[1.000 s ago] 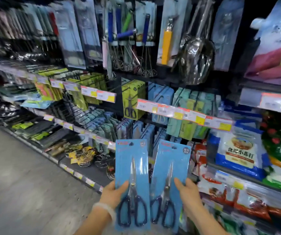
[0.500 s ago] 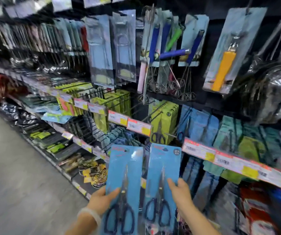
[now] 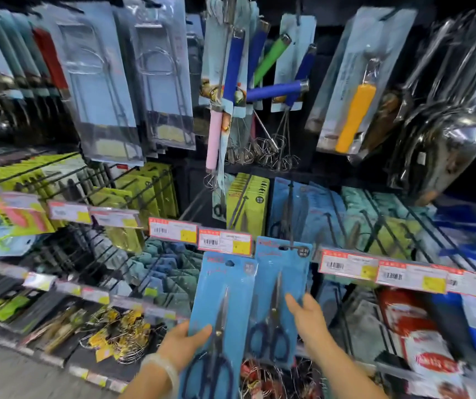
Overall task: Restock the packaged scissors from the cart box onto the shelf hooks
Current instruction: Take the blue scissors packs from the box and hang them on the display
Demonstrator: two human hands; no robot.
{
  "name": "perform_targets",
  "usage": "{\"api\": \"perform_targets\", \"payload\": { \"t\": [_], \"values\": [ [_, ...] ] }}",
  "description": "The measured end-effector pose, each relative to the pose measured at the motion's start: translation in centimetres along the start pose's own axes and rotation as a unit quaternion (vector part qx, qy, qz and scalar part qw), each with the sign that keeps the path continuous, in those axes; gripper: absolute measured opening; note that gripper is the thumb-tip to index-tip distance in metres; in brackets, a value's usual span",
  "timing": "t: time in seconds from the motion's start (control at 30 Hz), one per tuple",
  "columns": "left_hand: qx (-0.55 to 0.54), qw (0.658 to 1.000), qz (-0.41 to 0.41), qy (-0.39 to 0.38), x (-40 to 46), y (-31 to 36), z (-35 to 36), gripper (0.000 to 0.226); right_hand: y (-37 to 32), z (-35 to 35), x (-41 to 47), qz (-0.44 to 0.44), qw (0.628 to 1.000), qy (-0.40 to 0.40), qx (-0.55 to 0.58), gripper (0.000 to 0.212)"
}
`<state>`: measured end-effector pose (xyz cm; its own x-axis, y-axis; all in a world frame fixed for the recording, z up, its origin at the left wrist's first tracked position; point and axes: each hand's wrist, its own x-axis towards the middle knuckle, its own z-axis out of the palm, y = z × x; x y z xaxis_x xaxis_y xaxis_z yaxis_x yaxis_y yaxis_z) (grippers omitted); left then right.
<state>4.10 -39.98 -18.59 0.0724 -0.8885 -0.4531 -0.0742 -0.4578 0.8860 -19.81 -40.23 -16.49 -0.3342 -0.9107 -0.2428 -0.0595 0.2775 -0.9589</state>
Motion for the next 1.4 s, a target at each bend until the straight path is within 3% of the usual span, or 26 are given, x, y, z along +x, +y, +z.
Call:
{"api": "perform_targets", "payload": {
  "t": [0.07,0.2,0.33,0.57,0.67,0.77,0.9,0.97,1.07,1.17,1.27,1.4],
  "values": [
    [0.025,1.0,-0.005,-0.018,0.8,0.0,-0.4,0.006,0.6,0.7,-0.5,0.008,1.0,0.015,0.019,0.01],
    [0.076,0.995,0.026,-0.064,1.1,-0.2,-0.4,0.014,1.6,1.2,-0.7,0.03,0.997,0.041,0.065,0.037],
    [0.071,0.993,0.022,-0.093,1.3,-0.1,-0.1,0.018,1.1,1.2,-0.3,0.036,0.998,0.037,0.046,0.009],
    [0.061,0.993,0.007,-0.096,1.6,-0.4,0.6,0.023,0.9,0.6,2.9,0.058,0.997,0.06,-0.002,0.017],
    [0.07,0.992,0.006,-0.102,1.5,-0.5,1.2,0.024,-0.1,0.0,4.7,0.122,0.978,0.037,-0.166,0.059],
    [0.067,0.992,0.011,-0.104,1.3,-0.5,2.2,0.021,-1.2,-0.2,4.4,0.18,0.963,0.047,-0.195,0.073],
    [0.07,0.993,0.032,-0.091,1.1,-0.6,4.1,0.024,-0.8,-0.5,0.3,0.148,0.982,-0.114,0.002,0.052],
    [0.067,0.993,0.032,-0.092,1.0,-0.6,5.1,0.026,0.4,-0.1,-1.7,0.11,0.982,-0.154,0.011,0.033],
    [0.058,0.993,0.033,-0.097,0.7,-0.5,6.4,0.022,1.9,0.3,-2.9,-0.007,0.995,-0.097,-0.027,0.018],
    [0.023,0.995,0.017,-0.096,0.7,0.3,7.6,0.019,1.2,-0.3,-2.8,-0.057,0.996,-0.059,-0.036,0.026],
    [0.003,0.993,0.03,-0.113,1.0,1.9,9.1,0.005,0.0,-1.3,-1.6,-0.073,0.995,-0.043,-0.045,0.022],
    [0.019,0.992,0.046,-0.118,1.1,3.2,10.6,0.008,-0.8,-2.0,-0.1,-0.05,0.997,-0.033,-0.043,0.019]
  ]
}}
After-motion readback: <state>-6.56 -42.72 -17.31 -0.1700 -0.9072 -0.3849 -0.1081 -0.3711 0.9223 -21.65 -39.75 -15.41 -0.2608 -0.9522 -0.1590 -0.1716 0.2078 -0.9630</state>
